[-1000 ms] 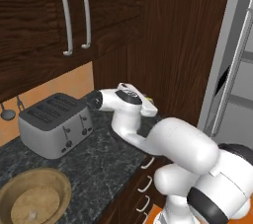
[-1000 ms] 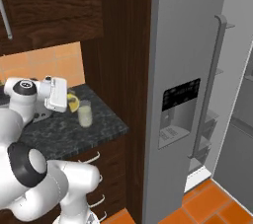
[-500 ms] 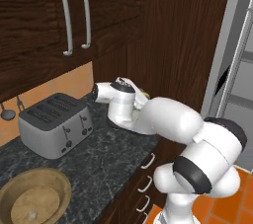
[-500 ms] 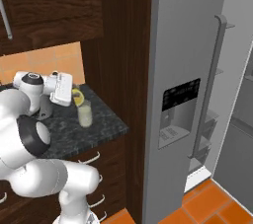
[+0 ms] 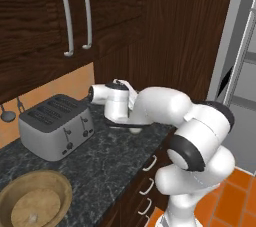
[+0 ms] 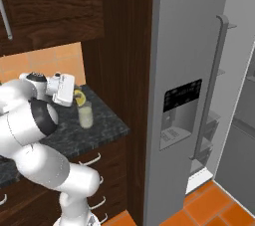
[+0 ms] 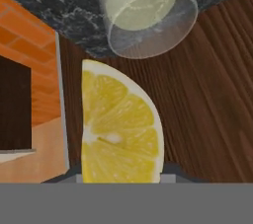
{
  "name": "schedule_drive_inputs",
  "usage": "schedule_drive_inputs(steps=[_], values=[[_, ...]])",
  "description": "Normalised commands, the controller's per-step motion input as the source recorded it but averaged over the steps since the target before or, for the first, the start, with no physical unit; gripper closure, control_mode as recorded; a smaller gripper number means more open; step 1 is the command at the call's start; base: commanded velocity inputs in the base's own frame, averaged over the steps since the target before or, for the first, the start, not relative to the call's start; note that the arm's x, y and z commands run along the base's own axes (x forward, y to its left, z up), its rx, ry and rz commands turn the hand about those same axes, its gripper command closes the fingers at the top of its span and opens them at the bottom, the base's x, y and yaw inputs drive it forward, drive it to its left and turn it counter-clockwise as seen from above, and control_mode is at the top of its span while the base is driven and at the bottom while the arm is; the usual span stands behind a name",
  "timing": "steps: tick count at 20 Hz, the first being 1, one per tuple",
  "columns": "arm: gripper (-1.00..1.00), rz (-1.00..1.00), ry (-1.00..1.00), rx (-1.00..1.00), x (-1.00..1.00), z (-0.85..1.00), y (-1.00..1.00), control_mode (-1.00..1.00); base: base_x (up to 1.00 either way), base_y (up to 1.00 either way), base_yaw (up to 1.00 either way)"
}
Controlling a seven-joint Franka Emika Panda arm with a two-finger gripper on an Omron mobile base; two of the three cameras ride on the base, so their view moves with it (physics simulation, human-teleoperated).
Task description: Grab a lemon wedge from the fridge and one ice cube from the ice bowl, and put them in the glass of lemonade.
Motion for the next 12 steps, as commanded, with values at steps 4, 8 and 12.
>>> schedule_drive_inputs(steps=[4, 8, 12], values=[[1.0, -0.02, -0.03, 0.0, 0.36, -0.2, 0.03, -1.0, 0.0, 0.0, 0.0], [1.0, -0.02, -0.04, -0.01, 0.44, -0.18, 0.04, -1.0, 0.0, 0.0, 0.0], [1.0, -0.03, -0.04, -0.02, 0.42, -0.27, 0.11, -1.0, 0.0, 0.0, 0.0]])
